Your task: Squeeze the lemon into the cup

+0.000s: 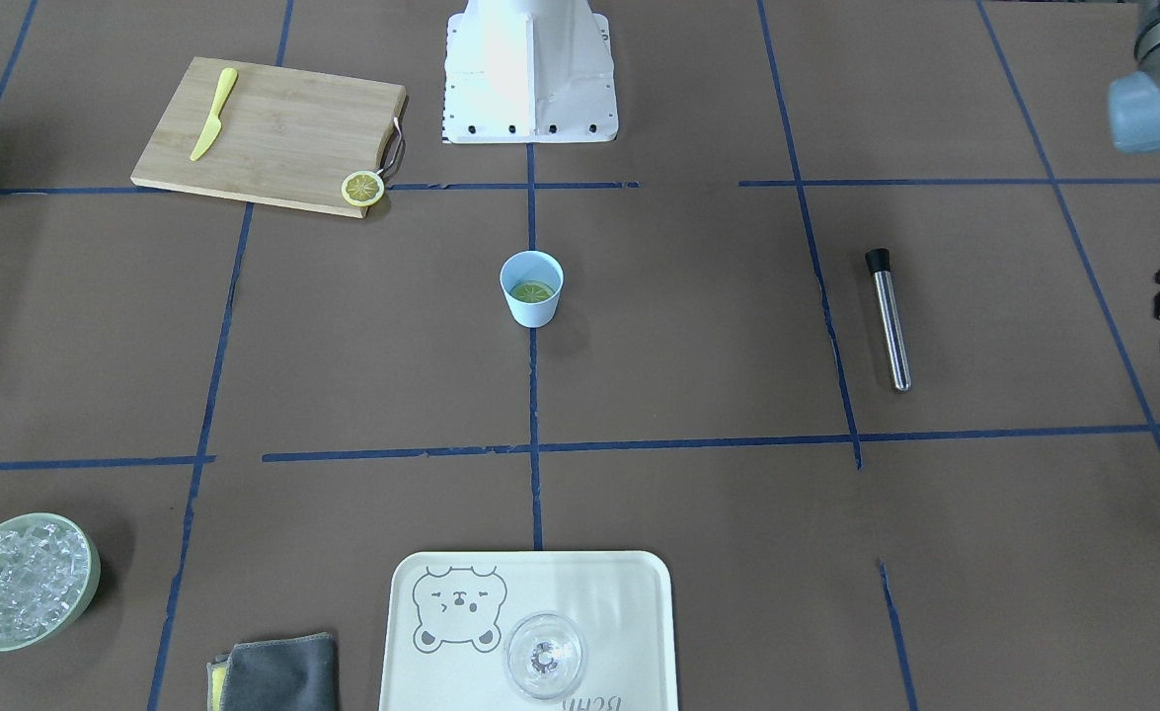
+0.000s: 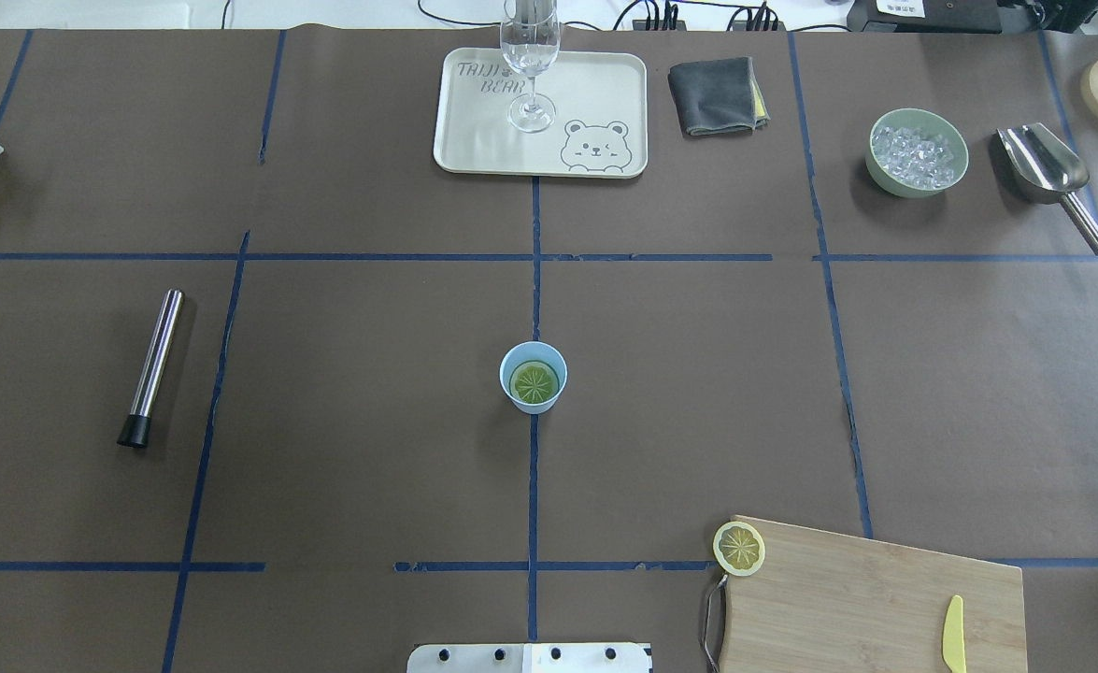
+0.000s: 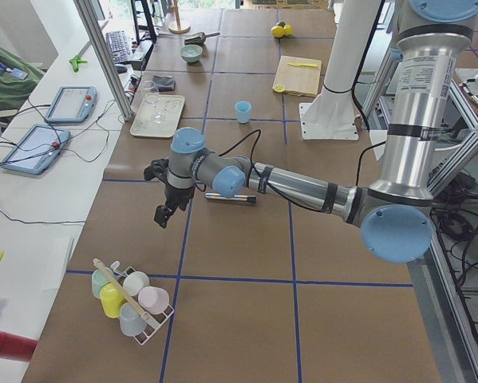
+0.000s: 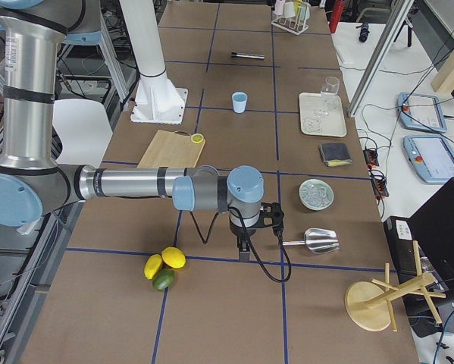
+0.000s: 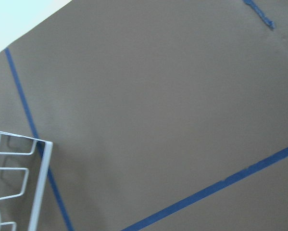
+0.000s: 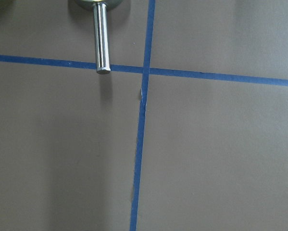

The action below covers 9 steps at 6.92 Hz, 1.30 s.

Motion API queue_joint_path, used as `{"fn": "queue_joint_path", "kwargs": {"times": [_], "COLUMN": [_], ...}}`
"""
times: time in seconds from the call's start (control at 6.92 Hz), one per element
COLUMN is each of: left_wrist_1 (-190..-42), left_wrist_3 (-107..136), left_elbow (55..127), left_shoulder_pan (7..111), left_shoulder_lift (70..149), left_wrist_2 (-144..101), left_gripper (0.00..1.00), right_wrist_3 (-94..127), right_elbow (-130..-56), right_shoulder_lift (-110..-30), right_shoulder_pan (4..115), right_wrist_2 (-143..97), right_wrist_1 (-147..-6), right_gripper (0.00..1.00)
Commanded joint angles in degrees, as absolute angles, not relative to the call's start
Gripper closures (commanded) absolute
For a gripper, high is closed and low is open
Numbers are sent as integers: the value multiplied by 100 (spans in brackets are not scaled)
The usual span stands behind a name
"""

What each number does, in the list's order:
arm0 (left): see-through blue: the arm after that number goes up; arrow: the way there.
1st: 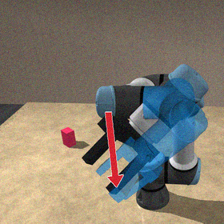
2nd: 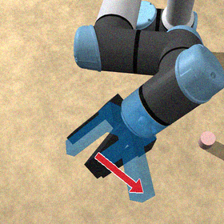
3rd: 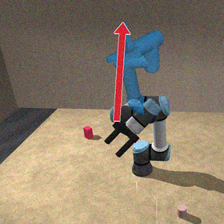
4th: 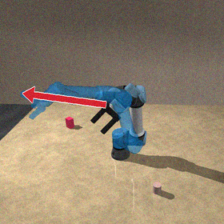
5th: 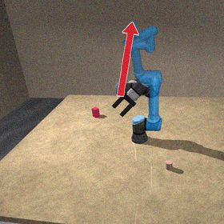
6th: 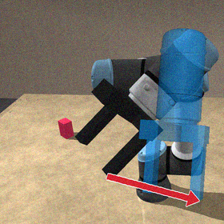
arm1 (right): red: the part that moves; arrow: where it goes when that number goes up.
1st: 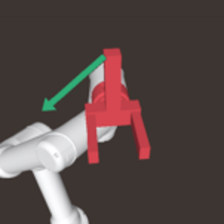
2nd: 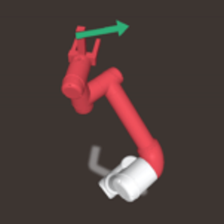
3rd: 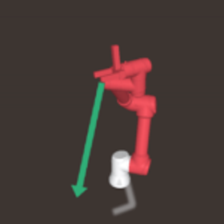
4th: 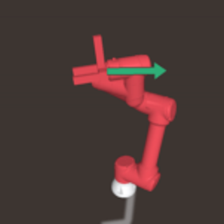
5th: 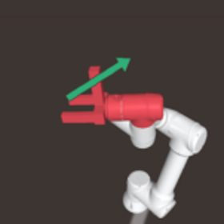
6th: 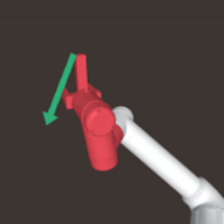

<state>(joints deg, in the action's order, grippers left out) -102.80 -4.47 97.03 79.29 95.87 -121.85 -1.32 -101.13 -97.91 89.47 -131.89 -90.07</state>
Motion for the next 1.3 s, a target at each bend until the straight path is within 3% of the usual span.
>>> {"fn": "queue_joint_path", "kwargs": {"times": [0.0,0.58,1.16], "left_wrist_1": [-9572,-8564,-8622], "left_wrist_3": [-879,-896,-888], "left_elbow": [9642,9728,9835], "left_shoulder_pan": [8832,9114,9097], "left_shoulder_lift": [9058,8798,8929], "left_wrist_2": [-13322,-13333,-13280], "left_gripper": [0,0,0], "right_wrist_3": [-123,-106,-123], "right_elbow": [-10116,-10125,-10125], "right_shoulder_lift": [-9791,-9782,-9791], "right_shoulder_pan": [8947,8947,8947], "right_wrist_2": [-13201,-13210,-13210], "right_wrist_1": [-9009,-9009,-9009], "right_gripper": [0,0,0]}}
